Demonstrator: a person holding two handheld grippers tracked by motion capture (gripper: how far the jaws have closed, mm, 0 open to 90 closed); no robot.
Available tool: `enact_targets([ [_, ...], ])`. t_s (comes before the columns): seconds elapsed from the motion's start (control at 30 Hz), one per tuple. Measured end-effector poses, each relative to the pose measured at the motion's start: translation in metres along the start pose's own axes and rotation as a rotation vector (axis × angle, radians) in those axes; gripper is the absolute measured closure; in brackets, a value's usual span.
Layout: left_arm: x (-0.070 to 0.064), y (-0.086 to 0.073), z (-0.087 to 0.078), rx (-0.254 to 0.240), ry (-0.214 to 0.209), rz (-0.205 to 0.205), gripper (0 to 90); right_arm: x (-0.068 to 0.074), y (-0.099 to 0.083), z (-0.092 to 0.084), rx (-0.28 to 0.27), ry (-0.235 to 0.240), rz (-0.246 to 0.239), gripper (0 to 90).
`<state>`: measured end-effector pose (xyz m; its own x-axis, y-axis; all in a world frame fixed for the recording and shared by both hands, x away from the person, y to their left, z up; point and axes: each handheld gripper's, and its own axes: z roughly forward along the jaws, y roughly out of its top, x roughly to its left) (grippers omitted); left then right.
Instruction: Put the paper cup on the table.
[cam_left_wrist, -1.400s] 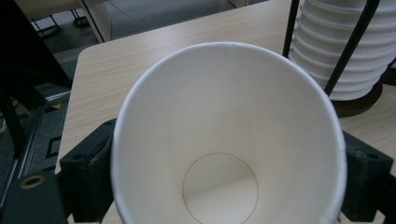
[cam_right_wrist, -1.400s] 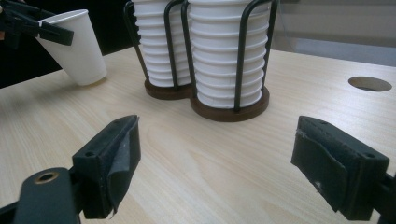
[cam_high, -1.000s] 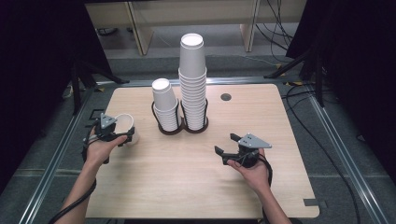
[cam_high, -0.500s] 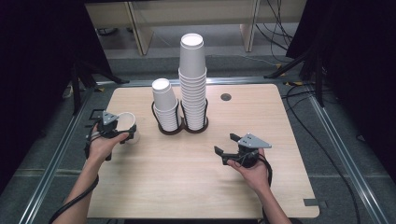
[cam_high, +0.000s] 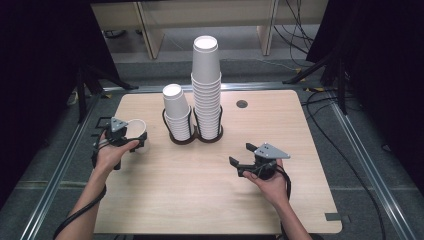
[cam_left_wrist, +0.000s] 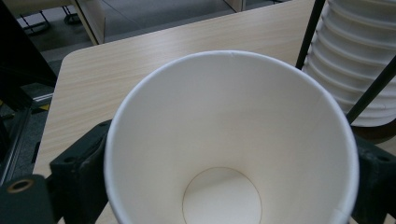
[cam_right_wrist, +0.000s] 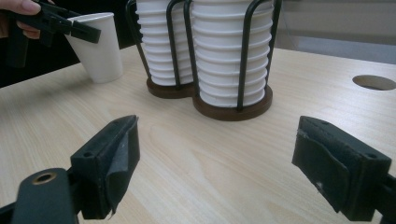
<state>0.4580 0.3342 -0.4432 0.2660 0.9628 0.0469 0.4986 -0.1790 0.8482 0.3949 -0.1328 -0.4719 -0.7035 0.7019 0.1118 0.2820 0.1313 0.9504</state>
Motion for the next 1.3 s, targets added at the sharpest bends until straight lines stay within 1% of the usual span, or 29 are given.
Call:
enact_targets([
  [0.03, 0.000, 0.000, 0.000, -0.001, -0.003, 0.000, 7.9, 0.001, 0.000, 0.000, 0.008, 0.003, 0.023, 15.3],
  [0.13, 0.000, -0.001, 0.000, -0.003, -0.001, -0.004, 6.2, 0.001, 0.000, 0.000, 0.009, 0.002, 0.022, 15.3],
  [0.2, 0.000, -0.002, 0.000, -0.005, 0.004, -0.009, 2.3, 0.000, 0.000, 0.000, 0.006, 0.007, 0.004, 15.2],
  [0.27, -0.001, -0.002, 0.000, -0.005, -0.007, 0.001, 0.0, -0.001, 0.000, 0.000, 0.010, -0.006, -0.012, 15.2],
  [0.33, -0.001, -0.002, -0.001, -0.011, -0.007, -0.001, 0.0, 0.000, -0.001, 0.000, 0.008, 0.000, 0.003, 15.2],
  [0.4, -0.001, -0.002, -0.002, -0.012, 0.001, -0.007, 0.0, 0.000, 0.000, 0.000, 0.020, -0.013, -0.011, 15.2],
  [0.43, -0.001, -0.002, -0.002, -0.019, 0.003, -0.011, 0.0, 0.002, 0.000, -0.001, 0.034, -0.004, 0.018, 15.2],
  [0.47, -0.001, -0.002, -0.002, -0.025, -0.004, -0.010, 0.0, 0.000, 0.000, 0.000, 0.019, -0.015, -0.013, 15.2],
  [0.53, -0.002, -0.002, -0.003, -0.035, -0.004, -0.008, 0.0, 0.000, 0.000, 0.000, 0.016, -0.018, -0.014, 15.2],
  [0.57, -0.002, -0.002, -0.004, -0.040, -0.007, -0.011, 0.0, 0.002, 0.000, 0.000, 0.028, -0.007, 0.019, 15.2],
  [0.67, -0.004, -0.002, -0.006, -0.043, -0.005, -0.006, 0.0, 0.002, -0.001, 0.000, 0.028, 0.003, 0.022, 15.2],
  [0.7, -0.004, -0.002, -0.007, -0.046, -0.008, -0.007, 0.0, 0.002, 0.000, 0.000, 0.034, -0.004, 0.019, 15.2],
  [0.8, -0.005, -0.002, -0.009, -0.058, -0.009, -0.010, 0.0, 0.002, 0.000, 0.000, 0.029, -0.007, 0.019, 15.2],
  [0.83, -0.005, -0.002, -0.010, -0.058, -0.004, -0.007, 0.0, 0.002, 0.000, 0.000, 0.027, -0.008, 0.013, 15.2],
  [0.87, -0.005, -0.002, -0.011, -0.066, -0.008, -0.007, 0.0, 0.000, 0.000, 0.000, 0.016, -0.020, -0.012, 15.2],
  [0.9, -0.005, -0.001, -0.012, -0.064, -0.003, -0.009, 0.0, 0.000, 0.000, -0.001, 0.024, -0.011, -0.010, 15.2],
  [0.93, -0.005, -0.001, -0.013, -0.069, -0.007, -0.009, 0.0, 0.001, 0.000, -0.001, 0.033, -0.010, 0.008, 15.2],
  [0.97, -0.005, -0.001, -0.014, -0.076, -0.009, -0.011, 0.0, 0.000, -0.001, 0.000, 0.012, -0.007, -0.005, 15.2],
  [1.0, -0.005, -0.002, -0.016, -0.082, -0.003, -0.016, 0.0, 0.000, 0.000, 0.000, 0.012, -0.015, -0.011, 15.2],
  [1.07, -0.006, -0.002, -0.019, -0.089, 0.003, -0.018, 0.0, 0.000, -0.001, 0.000, 0.008, -0.002, -0.004, 15.2],
  [1.1, -0.006, -0.003, -0.020, -0.091, 0.006, -0.022, 0.0, 0.001, -0.001, 0.000, 0.012, -0.006, 0.003, 15.2],
  [1.17, -0.007, -0.004, -0.022, -0.091, 0.002, -0.023, 0.0, 0.000, -0.001, -0.001, 0.021, -0.015, -0.004, 15.2],
  [1.2, -0.007, -0.005, -0.023, -0.095, 0.001, -0.027, 0.0, 0.001, -0.001, 0.000, 0.027, -0.006, 0.010, 15.2],
  [1.27, -0.007, -0.007, -0.025, -0.096, 0.000, -0.025, 0.0, 0.000, -0.001, -0.001, 0.027, -0.014, -0.016, 15.2],
  [1.3, -0.007, -0.008, -0.026, -0.100, 0.000, -0.027, 0.0, 0.000, -0.001, 0.000, 0.005, -0.020, -0.021, 15.2],
])
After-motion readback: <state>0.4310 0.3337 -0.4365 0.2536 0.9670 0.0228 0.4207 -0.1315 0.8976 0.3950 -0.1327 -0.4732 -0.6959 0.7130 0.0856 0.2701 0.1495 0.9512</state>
